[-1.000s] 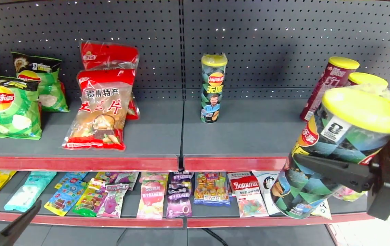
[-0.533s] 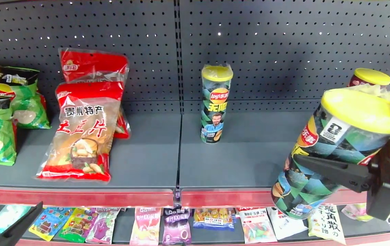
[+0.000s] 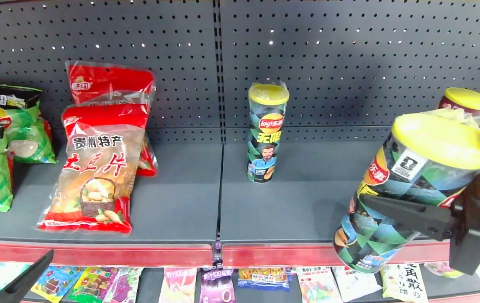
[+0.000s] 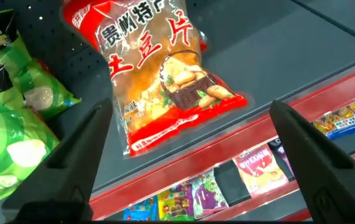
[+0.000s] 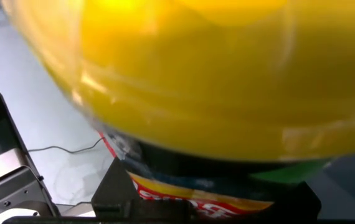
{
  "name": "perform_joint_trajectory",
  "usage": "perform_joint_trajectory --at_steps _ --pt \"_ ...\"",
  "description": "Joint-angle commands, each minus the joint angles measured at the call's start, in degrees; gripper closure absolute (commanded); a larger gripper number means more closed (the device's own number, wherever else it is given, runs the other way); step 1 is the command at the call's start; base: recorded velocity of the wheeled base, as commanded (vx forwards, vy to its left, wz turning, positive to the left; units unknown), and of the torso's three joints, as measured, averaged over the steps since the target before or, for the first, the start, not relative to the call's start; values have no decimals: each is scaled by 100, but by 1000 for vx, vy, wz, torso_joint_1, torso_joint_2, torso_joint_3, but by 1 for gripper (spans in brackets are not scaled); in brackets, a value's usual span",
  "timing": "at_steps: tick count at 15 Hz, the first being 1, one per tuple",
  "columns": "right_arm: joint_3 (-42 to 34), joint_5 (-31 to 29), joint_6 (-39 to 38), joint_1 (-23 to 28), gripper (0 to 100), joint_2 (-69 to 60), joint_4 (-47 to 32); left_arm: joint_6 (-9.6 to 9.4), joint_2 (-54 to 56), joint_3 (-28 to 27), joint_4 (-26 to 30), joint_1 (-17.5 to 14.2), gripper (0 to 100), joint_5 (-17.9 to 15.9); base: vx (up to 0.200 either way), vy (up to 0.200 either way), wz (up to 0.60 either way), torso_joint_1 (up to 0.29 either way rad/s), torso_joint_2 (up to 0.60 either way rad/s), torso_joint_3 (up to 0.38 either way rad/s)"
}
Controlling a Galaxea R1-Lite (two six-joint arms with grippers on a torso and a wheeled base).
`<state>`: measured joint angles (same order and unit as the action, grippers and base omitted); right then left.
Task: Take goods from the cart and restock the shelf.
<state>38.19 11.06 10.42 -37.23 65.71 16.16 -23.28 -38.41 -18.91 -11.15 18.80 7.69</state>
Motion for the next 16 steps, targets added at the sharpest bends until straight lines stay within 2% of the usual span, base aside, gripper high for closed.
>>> perform_joint_trajectory --at_steps 1,6,7,8,10,11,12,13,15,16 --pt "-5 -7 4 -48 100 -5 1 -1 -8 10 -1 1 0 4 0 0 0 0 0 0" --pt "-14 -7 83 -118 100 -93 1 -18 -211 -43 -1 10 0 -22 0 0 0 0 0 0" --pt "-22 -16 118 -118 100 -128 1 -18 -562 -236 -27 36 0 -40 0 0 0 0 0 0" --pt "-58 -16 153 -118 100 -155 1 -9 -975 -535 -36 54 0 -198 0 0 0 0 0 0" --pt "-128 -16 215 -118 100 -225 10 201 -1661 -1010 -71 115 0 -690 0 0 0 0 0 0" --pt "-128 -25 206 -118 100 -260 10 685 -2417 -1502 -220 300 0 -1165 0 0 0 0 0 0" --pt "-84 -33 206 -109 100 -251 10 808 -2935 -1818 -519 405 0 -1217 0 0 0 0 0 0" --pt "-49 -51 197 -91 100 -243 10 808 -3709 -2293 -906 458 0 -1217 0 0 0 0 0 0" --pt "-14 -60 197 -74 100 -234 10 825 -4605 -3005 -1214 590 0 -1332 0 0 0 0 0 0" --pt "13 -60 197 -65 100 -243 10 966 -5097 -3453 -1240 669 0 -1745 0 0 0 0 0 0"
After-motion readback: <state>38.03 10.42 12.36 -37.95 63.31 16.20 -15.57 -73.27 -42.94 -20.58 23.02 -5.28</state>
